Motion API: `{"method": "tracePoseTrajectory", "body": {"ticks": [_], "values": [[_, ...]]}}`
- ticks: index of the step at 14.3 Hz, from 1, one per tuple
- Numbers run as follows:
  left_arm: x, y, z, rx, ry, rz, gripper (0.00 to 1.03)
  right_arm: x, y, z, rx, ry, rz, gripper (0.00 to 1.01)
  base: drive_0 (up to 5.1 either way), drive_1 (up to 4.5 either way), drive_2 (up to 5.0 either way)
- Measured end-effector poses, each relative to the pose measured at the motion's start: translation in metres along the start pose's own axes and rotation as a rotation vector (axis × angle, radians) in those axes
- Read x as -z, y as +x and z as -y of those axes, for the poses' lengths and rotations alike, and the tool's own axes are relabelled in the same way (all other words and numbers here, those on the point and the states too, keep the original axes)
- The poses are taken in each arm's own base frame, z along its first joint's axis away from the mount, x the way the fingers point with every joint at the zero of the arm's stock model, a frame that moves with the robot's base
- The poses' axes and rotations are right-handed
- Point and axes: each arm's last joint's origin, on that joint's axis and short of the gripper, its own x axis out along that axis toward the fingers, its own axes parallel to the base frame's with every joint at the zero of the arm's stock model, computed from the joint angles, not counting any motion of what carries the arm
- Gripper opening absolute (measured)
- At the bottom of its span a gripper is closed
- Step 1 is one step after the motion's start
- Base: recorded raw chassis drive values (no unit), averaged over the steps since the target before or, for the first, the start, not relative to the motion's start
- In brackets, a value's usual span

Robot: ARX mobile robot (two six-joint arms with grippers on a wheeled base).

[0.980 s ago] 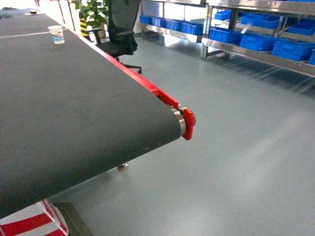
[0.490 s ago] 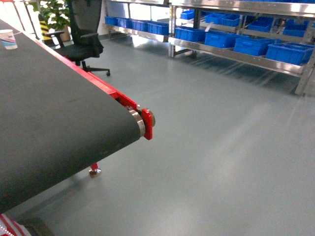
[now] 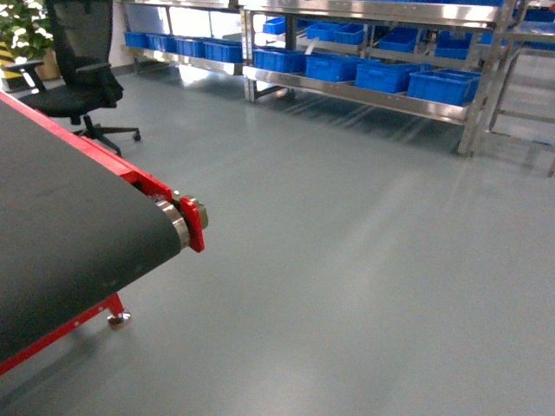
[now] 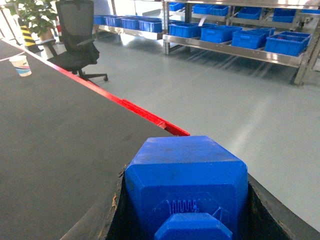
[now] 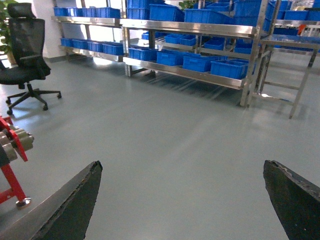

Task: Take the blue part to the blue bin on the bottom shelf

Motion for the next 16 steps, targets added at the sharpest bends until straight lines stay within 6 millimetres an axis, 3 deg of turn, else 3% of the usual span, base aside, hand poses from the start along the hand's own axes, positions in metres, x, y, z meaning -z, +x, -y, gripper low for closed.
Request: {"method": "tracePoseTrajectory", "body": {"ticks": [16], "values": [[0.0,0.0,0.0,0.0,0.0,0.0,0.44,0.0,0.0,0.0,0.0,0.0,0.0,0.98,-1.5,-1.52,-1.5]]}}
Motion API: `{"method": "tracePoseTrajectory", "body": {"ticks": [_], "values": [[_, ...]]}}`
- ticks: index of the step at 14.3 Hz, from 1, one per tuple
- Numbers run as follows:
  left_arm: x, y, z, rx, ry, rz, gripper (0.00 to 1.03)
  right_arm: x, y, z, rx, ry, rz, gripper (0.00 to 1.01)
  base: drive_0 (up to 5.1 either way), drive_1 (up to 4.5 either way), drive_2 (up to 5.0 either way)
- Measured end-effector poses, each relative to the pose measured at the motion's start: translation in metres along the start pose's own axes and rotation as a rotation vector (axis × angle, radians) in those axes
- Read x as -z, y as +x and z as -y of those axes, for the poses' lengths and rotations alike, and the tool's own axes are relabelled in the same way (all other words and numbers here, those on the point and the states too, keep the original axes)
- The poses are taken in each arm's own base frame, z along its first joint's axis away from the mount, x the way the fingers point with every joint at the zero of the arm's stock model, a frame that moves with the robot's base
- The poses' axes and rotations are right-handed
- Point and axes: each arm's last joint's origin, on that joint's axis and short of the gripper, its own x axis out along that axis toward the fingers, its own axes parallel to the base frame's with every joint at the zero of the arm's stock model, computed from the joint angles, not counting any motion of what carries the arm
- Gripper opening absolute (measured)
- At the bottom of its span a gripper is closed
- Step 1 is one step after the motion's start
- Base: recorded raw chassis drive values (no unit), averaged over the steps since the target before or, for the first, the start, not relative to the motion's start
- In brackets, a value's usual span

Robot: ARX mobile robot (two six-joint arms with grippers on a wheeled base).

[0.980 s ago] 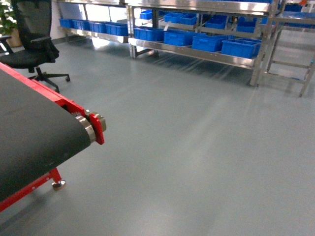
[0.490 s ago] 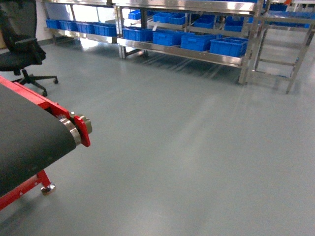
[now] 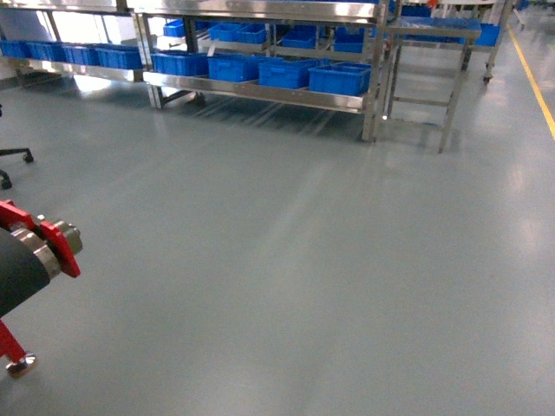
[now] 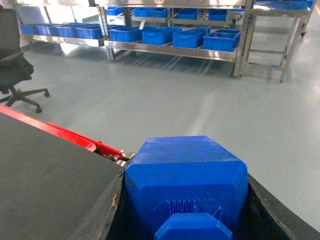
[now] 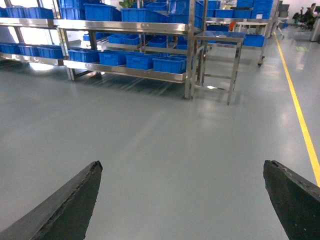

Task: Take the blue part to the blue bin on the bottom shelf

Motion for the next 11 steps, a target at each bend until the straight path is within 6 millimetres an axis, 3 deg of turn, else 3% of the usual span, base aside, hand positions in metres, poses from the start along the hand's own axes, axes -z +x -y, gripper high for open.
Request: {"method": "tracePoseTrajectory", "body": {"ticks": [11], "values": [[0.0,-0.0001,0.0,0.0,0.0,0.0,0.44,0.0,0.0,0.0,0.0,0.0,0.0,0.98,-1.5,-1.54,-1.5]]}}
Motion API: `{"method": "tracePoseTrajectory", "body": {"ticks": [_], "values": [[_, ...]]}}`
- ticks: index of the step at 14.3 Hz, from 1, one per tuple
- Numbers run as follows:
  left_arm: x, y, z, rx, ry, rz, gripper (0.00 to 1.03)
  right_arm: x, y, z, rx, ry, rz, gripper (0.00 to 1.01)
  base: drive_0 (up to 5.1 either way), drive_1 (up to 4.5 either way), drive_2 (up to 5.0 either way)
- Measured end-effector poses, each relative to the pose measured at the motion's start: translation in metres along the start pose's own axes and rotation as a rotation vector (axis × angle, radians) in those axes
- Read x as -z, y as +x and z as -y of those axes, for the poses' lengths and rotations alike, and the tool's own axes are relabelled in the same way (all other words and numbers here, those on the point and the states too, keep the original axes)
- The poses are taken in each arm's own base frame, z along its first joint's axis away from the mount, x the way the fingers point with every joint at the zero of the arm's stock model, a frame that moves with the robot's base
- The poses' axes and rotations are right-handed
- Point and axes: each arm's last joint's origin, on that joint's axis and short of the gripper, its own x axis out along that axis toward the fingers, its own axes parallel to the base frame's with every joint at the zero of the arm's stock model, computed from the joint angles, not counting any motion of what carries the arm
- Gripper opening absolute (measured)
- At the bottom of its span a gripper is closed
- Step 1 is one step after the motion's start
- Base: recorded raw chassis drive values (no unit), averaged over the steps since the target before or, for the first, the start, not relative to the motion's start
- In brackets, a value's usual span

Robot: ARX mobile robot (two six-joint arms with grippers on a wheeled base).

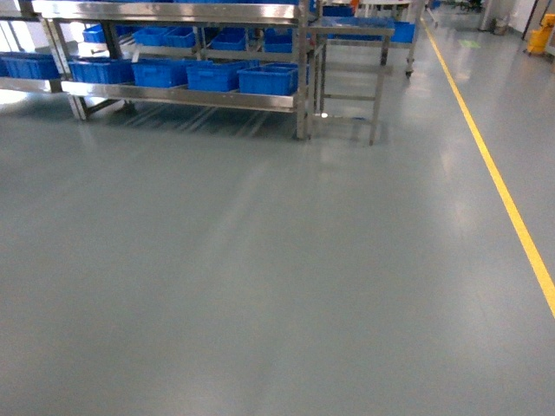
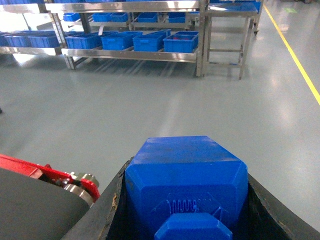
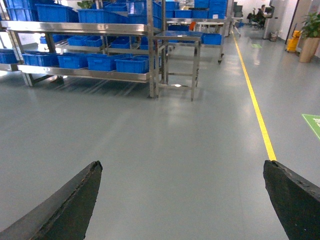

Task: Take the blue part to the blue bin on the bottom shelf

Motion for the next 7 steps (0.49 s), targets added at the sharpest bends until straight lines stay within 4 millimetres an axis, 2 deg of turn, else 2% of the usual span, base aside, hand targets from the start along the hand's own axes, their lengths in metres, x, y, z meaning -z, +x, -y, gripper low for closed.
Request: {"method": "tracePoseTrajectory", "body": {"ticks": [7], "values": [[0.0,0.0,0.0,0.0,0.0,0.0,0.44,0.0,0.0,0.0,0.0,0.0,0.0,0.98,-1.4,-1.43,-1.4]]}}
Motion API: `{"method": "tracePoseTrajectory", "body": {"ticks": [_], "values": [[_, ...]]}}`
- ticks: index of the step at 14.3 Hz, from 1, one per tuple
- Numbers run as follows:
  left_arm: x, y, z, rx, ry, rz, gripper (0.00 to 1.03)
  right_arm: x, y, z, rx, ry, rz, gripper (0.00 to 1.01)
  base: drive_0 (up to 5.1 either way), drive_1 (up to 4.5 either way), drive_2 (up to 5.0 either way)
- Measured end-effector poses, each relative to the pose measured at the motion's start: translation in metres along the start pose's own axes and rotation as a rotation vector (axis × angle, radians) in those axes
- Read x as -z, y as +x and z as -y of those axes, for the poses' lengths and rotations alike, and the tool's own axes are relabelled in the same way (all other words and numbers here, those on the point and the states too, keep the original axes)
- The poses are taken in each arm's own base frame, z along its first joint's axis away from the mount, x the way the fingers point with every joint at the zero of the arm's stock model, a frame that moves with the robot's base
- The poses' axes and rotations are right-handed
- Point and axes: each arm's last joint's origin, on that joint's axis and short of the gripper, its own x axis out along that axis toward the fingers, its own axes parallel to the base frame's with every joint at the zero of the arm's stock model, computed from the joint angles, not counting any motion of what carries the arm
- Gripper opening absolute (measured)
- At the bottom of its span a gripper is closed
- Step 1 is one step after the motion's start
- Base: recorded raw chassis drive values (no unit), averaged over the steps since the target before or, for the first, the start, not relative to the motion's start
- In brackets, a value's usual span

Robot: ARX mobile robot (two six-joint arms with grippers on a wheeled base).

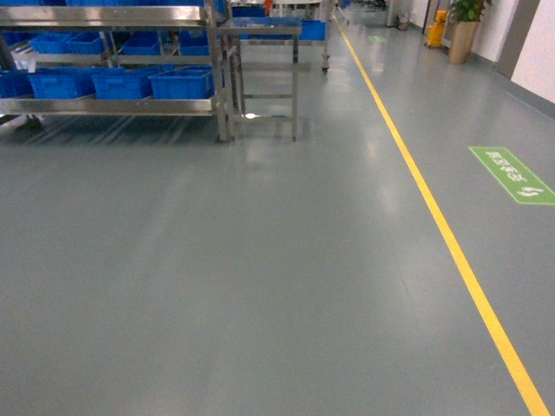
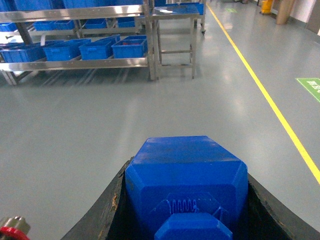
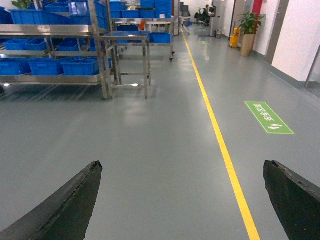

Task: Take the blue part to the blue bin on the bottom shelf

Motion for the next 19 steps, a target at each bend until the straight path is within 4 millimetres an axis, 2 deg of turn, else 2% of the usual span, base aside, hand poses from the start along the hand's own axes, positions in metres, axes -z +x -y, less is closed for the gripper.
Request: {"method": "tracePoseTrajectory", "body": {"ticks": [3,19], "values": [[0.0001,0.0001,0.0001,0.001,0.0,-0.001,0.44,0.0,0.0,0.0,0.0,0.0,0.0,0.98,0.0,0.46,-0.4],[-0.0002,-0.0003,0.0,0.001,-0.001,0.002,0.44,-0.0002,0.0,0.0,0.0,0.0,0.002,0.98,-0.1,4.02,-4.1]]}}
